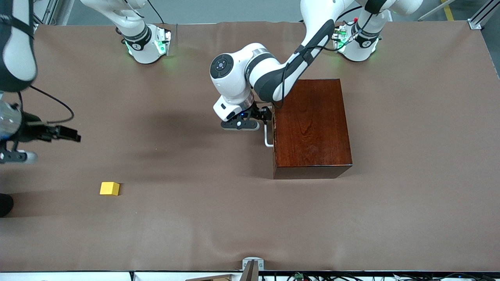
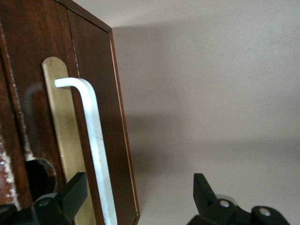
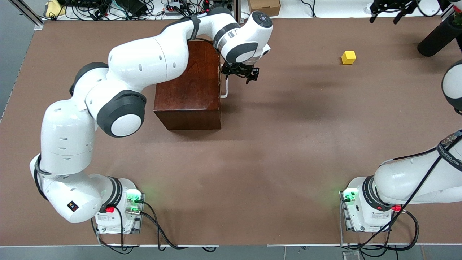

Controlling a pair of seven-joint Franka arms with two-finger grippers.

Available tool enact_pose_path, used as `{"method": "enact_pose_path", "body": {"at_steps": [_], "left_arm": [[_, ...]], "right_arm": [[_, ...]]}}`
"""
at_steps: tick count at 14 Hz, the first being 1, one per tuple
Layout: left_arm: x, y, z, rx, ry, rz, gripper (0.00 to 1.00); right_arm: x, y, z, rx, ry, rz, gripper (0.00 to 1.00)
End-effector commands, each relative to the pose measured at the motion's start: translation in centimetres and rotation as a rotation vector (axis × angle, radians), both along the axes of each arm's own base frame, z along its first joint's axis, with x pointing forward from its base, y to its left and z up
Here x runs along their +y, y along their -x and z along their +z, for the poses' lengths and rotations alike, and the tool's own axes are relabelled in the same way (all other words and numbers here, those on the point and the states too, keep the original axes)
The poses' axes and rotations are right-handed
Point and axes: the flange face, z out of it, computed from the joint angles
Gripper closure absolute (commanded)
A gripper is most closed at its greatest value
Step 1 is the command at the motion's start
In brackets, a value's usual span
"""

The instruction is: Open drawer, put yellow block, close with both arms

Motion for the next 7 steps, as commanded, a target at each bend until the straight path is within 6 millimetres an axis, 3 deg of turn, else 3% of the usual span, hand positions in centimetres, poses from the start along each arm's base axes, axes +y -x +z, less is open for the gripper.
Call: {"method": "enact_pose_path", "body": {"at_steps": [1, 2, 3, 5, 7], "left_arm": [[-0.2, -0.7, -0.3, -0.031, -0.006, 0.017, 0.00], [-0.1, -0.8, -0.3, -0.034, -0.005, 0.029, 0.00], [-0.1, -0.8, -0.2, -0.035, -0.006, 0.042, 0.00], [0.1, -0.8, -0.3, -0.047, -0.008, 0.112, 0.00], [0.0, -0.7, -0.7, -0.047, -0.012, 0.127, 0.00]], "right_arm": [[-0.2, -1.2, -1.8, -0.004, 0.002, 0.003, 0.00], [-0.2, -1.9, -4.6, 0.039, 0.005, 0.002, 0.00], [-0.8, -2.2, -6.2, 0.063, 0.004, -0.005, 0.00], [-1.5, -2.9, -8.4, 0.067, 0.016, -0.007, 0.00], [-0.9, -3.5, -9.7, 0.023, 0.048, 0.008, 0.00]]}}
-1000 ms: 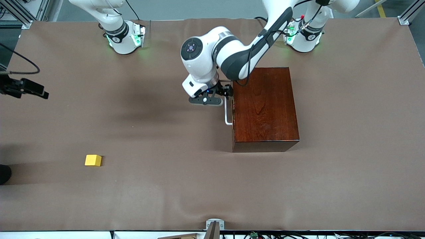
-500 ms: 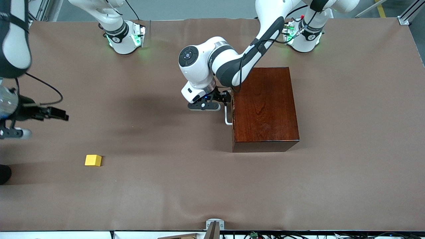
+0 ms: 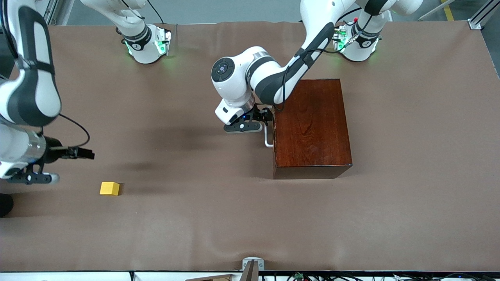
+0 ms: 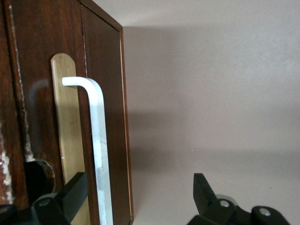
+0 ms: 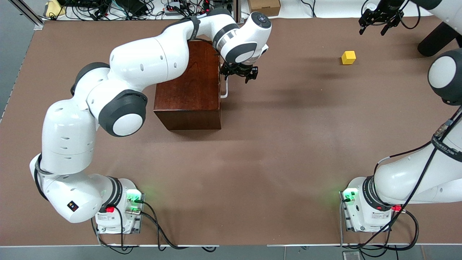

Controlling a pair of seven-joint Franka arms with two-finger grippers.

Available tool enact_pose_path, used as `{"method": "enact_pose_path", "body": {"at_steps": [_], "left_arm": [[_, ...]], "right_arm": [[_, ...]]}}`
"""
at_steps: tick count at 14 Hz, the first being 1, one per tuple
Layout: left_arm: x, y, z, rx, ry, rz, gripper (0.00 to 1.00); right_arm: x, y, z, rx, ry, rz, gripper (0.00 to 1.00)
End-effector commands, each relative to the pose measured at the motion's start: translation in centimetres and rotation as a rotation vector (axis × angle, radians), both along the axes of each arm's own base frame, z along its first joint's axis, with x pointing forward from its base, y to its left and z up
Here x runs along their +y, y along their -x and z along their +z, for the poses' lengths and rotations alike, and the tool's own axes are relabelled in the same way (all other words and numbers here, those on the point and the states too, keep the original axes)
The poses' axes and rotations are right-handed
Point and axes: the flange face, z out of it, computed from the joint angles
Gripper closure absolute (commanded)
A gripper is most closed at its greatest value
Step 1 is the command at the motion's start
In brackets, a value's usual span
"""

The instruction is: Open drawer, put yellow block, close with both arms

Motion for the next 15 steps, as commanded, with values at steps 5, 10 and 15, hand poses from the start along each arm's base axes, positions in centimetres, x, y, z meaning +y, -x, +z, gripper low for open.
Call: {"method": "enact_pose_path", "body": {"at_steps": [5, 10, 15], "left_arm": [[0.2, -0.2, -1.9, -0.010, -0.034, 0.041, 0.00], [0.3, -0.1, -3.1, 0.005, -0.047, 0.045, 0.00], [-0.6, -0.3, -3.2, -0.011, 0.007, 0.041, 0.00]], "right_arm": [[0.0, -0.7, -4.8, -0.116, 0.034, 0.015, 0.00], [0.2, -0.9, -9.7, -0.200, 0.043, 0.022, 0.00], [-1.3, -1.3, -13.9, -0.222, 0.075, 0.032, 0.00]]}}
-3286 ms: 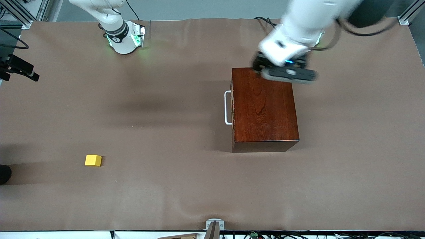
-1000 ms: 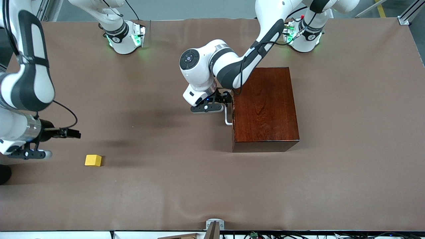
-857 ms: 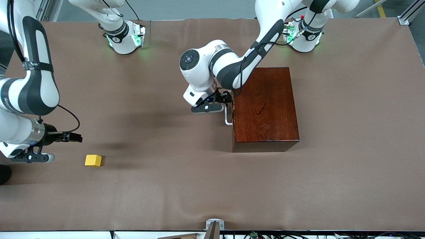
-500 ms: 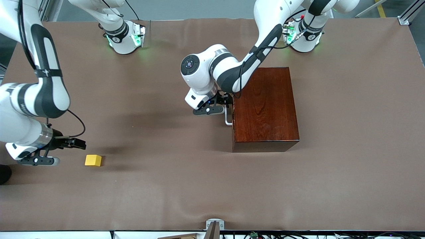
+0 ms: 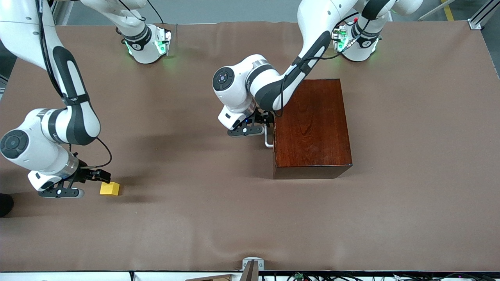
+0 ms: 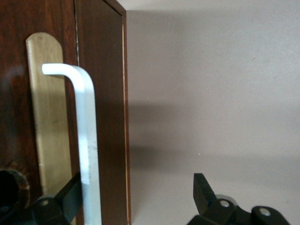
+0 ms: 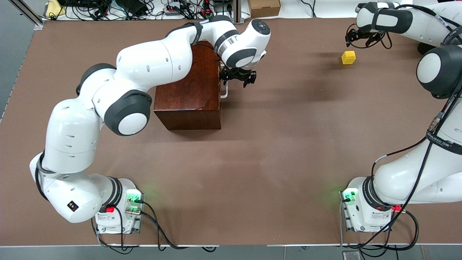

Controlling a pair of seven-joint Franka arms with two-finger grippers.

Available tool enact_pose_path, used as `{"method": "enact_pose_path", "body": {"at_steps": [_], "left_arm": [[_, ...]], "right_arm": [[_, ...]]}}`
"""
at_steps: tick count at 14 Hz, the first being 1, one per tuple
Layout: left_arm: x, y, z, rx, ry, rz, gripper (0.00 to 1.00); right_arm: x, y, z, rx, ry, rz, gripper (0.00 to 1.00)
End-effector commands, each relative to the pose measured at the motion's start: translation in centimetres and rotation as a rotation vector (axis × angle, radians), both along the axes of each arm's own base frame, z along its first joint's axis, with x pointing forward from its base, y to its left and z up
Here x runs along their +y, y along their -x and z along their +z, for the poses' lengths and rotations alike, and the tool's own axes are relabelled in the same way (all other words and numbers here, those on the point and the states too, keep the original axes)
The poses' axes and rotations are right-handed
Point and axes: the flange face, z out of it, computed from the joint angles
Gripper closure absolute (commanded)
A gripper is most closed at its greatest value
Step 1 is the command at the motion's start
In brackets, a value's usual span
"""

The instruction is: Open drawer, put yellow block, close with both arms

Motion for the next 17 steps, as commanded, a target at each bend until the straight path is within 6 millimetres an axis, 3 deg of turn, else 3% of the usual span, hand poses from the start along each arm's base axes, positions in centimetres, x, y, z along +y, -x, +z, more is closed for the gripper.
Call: {"method": "enact_pose_path", "body": {"at_steps": [1, 10, 17], "left_arm": [[-1.0, -0.1, 0.1, -0.035, 0.041, 0.013, 0.00], [-4.2, 0.9, 0.6, -0.081, 0.202, 0.021, 0.00], [-6.2, 1.9, 0.9, -0.075, 0.318, 0.028, 0.00]], "right_arm": [[-1.4, -0.1, -2.1, -0.007, 0.017, 0.001, 0.00], [-1.0, -0.7, -8.0, -0.001, 0.014, 0.009, 0.00], [-1.2, -1.3, -10.2, -0.055, 0.021, 0.014, 0.00]]}}
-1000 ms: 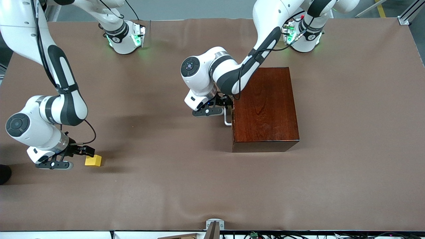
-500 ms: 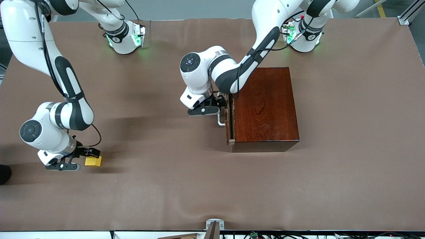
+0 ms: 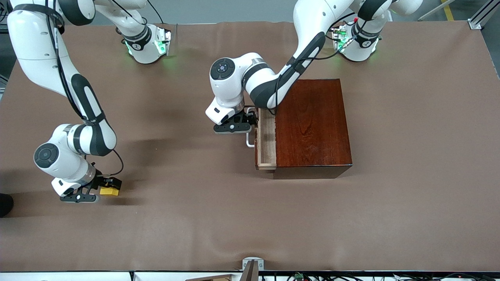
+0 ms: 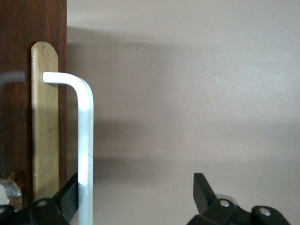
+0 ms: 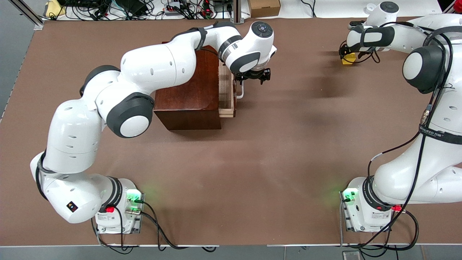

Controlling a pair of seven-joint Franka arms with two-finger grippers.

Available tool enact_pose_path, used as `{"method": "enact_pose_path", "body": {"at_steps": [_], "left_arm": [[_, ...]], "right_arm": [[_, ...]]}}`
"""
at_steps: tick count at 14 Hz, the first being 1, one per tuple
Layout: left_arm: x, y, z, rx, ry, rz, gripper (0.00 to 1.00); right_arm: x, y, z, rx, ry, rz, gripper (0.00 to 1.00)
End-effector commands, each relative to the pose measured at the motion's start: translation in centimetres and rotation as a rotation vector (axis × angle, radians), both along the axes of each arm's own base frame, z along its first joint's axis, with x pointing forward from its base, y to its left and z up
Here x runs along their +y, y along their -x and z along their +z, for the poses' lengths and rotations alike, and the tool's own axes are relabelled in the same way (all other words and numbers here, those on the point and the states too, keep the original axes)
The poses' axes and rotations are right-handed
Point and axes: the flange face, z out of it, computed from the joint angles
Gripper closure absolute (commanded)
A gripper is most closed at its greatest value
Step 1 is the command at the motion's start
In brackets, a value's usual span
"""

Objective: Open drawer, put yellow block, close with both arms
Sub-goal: 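Pull the drawer open with the left gripper while the right gripper grasps the cube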

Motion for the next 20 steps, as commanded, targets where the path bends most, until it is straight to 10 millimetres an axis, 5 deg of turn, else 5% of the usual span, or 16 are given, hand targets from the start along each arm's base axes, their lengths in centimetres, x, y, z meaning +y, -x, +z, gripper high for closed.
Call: {"method": "enact_pose_path", "body": {"at_steps": [1, 7, 20], "left_arm": [[-2.3, 1.0, 0.1, 0.006, 0.107, 0.015, 0.00], [-3.3, 1.1, 0.8, -0.001, 0.192, 0.021, 0.00], [-4.2, 1.2, 1.3, -0.032, 0.250, 0.017, 0.00]], "right_arm": [[-0.2, -1.0, -0.2, -0.020, 0.010, 0.014, 0.00], [-0.2, -1.4, 0.2, -0.024, 0.008, 0.010, 0.27], [0.2, -0.9, 0.0, 0.029, -0.004, 0.007, 0.30]]}}
